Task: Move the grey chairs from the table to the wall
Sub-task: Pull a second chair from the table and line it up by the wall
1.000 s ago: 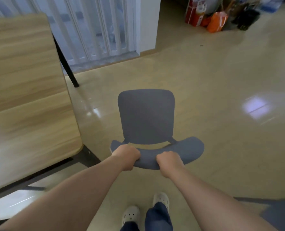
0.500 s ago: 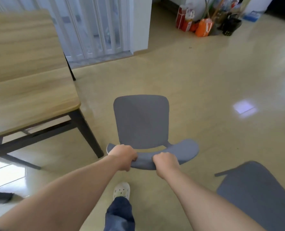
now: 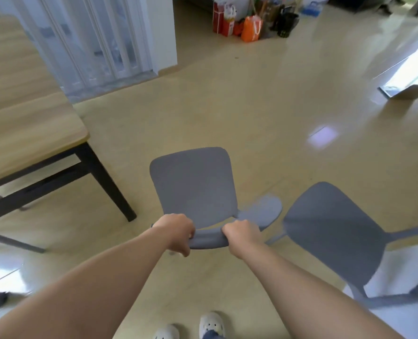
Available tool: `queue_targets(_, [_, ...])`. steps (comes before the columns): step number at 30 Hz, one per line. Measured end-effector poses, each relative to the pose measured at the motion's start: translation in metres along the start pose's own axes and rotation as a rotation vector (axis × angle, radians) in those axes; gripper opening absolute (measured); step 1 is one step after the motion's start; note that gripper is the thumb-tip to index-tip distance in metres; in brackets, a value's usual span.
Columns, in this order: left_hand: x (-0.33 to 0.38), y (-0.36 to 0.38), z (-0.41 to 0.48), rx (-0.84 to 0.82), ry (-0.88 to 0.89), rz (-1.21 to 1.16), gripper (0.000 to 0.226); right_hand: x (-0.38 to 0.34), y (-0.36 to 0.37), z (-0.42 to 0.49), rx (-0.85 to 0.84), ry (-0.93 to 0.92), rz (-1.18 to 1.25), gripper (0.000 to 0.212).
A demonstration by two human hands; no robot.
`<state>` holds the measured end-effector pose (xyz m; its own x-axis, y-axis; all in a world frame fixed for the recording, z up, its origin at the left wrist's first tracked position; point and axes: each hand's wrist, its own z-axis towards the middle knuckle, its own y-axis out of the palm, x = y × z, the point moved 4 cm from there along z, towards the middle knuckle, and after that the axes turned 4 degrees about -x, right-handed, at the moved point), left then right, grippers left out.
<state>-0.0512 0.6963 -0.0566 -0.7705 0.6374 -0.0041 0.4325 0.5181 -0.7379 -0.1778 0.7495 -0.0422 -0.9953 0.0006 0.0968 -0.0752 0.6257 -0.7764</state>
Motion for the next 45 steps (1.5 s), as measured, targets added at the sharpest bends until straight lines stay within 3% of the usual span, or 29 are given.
queue_targets(12, [-0.006,0.044,-0.058,0.046,0.191,0.091,0.032,-0.063,0.04,-0.066,0.001,0.181,0.068,0.032])
queue_targets(16, [0.013,0.046,-0.076,0.06,0.27,0.097,0.028,-0.061,0.049,-0.092,0.019,0.223,0.099,0.007])
queue_targets(22, [0.062,0.056,-0.089,0.029,0.392,0.057,0.03,-0.039,0.08,-0.13,0.025,0.343,0.191,0.027])
queue_targets(25, [0.088,0.061,-0.093,0.073,0.385,0.007,0.028,-0.028,0.097,-0.152,0.084,0.407,0.335,0.02])
queue_targets(31, [0.14,0.07,-0.105,0.155,0.352,-0.134,0.026,-0.005,0.134,-0.183,0.194,0.501,0.572,0.042])
queue_targets(36, [0.176,0.08,-0.115,0.062,0.39,-0.137,0.026,0.004,0.154,-0.201,0.431,0.713,0.941,0.031])
queue_targets(38, [0.178,0.077,-0.115,-0.023,0.411,-0.15,0.032,0.004,0.157,-0.201,0.491,0.82,1.156,0.04])
queue_targets(41, [0.168,0.069,-0.118,-0.171,0.399,-0.303,0.034,-0.002,0.166,-0.184,0.445,0.882,1.597,0.06])
queue_targets(43, [0.162,0.068,-0.122,-0.187,0.379,-0.362,0.038,-0.008,0.173,-0.17,0.378,0.891,2.031,0.042])
queue_targets(45, [0.162,0.071,-0.123,-0.146,0.381,-0.345,0.039,-0.013,0.175,-0.164,0.351,0.882,2.333,0.043])
